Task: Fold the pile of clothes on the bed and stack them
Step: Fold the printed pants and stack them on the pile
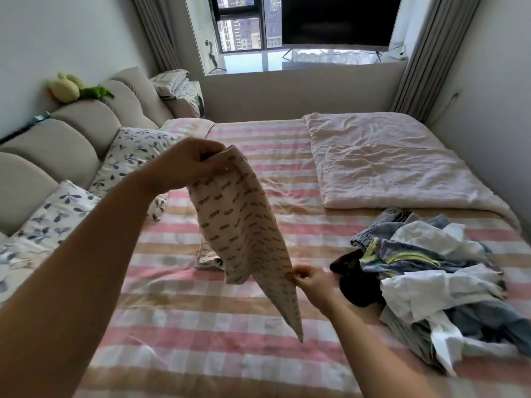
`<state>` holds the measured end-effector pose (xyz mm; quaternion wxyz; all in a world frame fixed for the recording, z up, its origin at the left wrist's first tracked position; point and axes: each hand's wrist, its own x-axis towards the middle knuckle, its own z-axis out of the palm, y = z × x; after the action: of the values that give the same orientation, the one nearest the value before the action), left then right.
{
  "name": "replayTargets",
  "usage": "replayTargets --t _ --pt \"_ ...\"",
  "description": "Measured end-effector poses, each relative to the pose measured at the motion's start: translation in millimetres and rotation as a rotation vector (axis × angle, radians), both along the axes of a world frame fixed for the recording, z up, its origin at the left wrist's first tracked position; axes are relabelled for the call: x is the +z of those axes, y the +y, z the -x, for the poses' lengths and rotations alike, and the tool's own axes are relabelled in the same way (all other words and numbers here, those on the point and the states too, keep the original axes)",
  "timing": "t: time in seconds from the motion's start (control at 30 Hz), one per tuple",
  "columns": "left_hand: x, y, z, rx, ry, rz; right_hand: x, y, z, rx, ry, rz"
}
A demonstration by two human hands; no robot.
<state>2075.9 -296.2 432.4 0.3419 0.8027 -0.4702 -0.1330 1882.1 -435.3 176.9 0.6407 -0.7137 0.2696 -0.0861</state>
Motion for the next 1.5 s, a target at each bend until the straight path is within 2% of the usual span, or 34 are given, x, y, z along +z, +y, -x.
replayTargets --t 0.2,0.3,0.5,0.67,0.77,0.9,1.0,1.1,1.27,1.37,1.5 --pt "-30 14 7 -0.019 0.163 -0.037 -20 5 -17 0.071 0.059 0.141" --pt "-31 18 6 -0.080 0.181 -0.079 -24 14 -31 0.112 0.044 0.126" --pt "-27 34 -16 -0.019 0.110 -0.062 -30 25 -48 0.093 0.135 0.041" --pt "-55 59 -37 0.159 -0.020 -0.071 -25 16 -46 0.104 0.139 0.113" --pt "-74 61 -34 0.123 -0.006 -0.107 -13 16 -48 0.209 0.138 0.195" --pt "-83 41 -17 -0.029 -0.074 -0.125 39 27 -61 0.264 -0.049 0.254" --pt "-88 23 -4 -0.124 -0.147 -0.148 88 35 -73 0.205 -0.221 0.291" --pt "-89 14 -2 -0.107 -0.203 -0.107 117 33 -79 0.120 -0.374 0.255" --pt "-89 19 -39 -0.041 -0.090 -0.174 122 4 -87 0.063 -0.346 0.296" --pt "-96 7 -55 0.045 0.092 -0.068 121 -13 -98 0.045 -0.295 0.383" --pt "-95 -31 -75 0.130 0.220 0.035 128 -43 -124 -0.022 -0.226 0.524"
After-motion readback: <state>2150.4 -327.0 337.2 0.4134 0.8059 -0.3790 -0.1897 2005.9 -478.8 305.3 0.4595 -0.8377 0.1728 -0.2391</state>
